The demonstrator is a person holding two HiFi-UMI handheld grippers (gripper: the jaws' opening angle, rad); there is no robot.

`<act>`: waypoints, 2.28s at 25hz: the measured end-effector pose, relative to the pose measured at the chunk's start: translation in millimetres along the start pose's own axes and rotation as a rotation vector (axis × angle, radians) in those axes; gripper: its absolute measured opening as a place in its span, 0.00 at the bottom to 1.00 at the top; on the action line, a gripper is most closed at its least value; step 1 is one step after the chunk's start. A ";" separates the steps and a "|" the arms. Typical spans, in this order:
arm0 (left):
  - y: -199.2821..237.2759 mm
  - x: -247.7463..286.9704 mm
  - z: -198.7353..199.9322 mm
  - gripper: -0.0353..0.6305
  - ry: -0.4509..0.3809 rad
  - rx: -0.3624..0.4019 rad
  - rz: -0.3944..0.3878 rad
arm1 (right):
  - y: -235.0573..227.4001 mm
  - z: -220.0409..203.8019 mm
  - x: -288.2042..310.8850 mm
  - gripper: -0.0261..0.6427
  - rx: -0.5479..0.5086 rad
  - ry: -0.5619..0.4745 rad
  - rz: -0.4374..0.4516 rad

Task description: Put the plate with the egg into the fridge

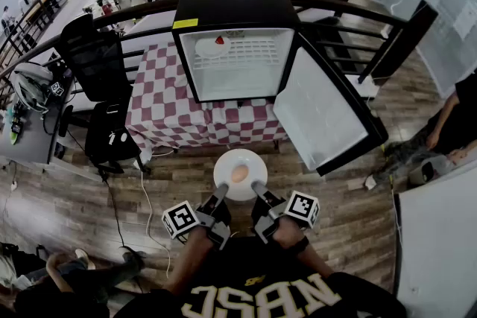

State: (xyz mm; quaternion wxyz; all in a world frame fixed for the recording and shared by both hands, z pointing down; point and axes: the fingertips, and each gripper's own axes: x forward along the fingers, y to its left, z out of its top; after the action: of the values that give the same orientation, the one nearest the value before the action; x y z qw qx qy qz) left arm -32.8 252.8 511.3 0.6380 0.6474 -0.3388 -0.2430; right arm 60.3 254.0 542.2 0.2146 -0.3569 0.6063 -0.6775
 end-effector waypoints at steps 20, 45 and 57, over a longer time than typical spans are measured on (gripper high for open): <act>49.9 -82.2 21.0 0.11 0.122 -0.042 0.003 | -31.3 -97.8 10.0 0.09 0.064 -0.106 -0.134; 46.5 22.7 98.6 0.11 0.005 -0.054 0.012 | -18.4 5.2 107.7 0.09 0.065 -0.052 -0.113; 26.5 140.9 169.8 0.11 -0.052 -0.012 0.001 | 11.3 116.9 191.8 0.09 0.057 -0.007 -0.056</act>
State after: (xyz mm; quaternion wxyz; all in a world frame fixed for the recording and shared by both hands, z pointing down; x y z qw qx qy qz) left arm -71.1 36.2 542.6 0.6330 0.6369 -0.3539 -0.2615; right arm 20.3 35.2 575.2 0.2078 -0.3697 0.5759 -0.6989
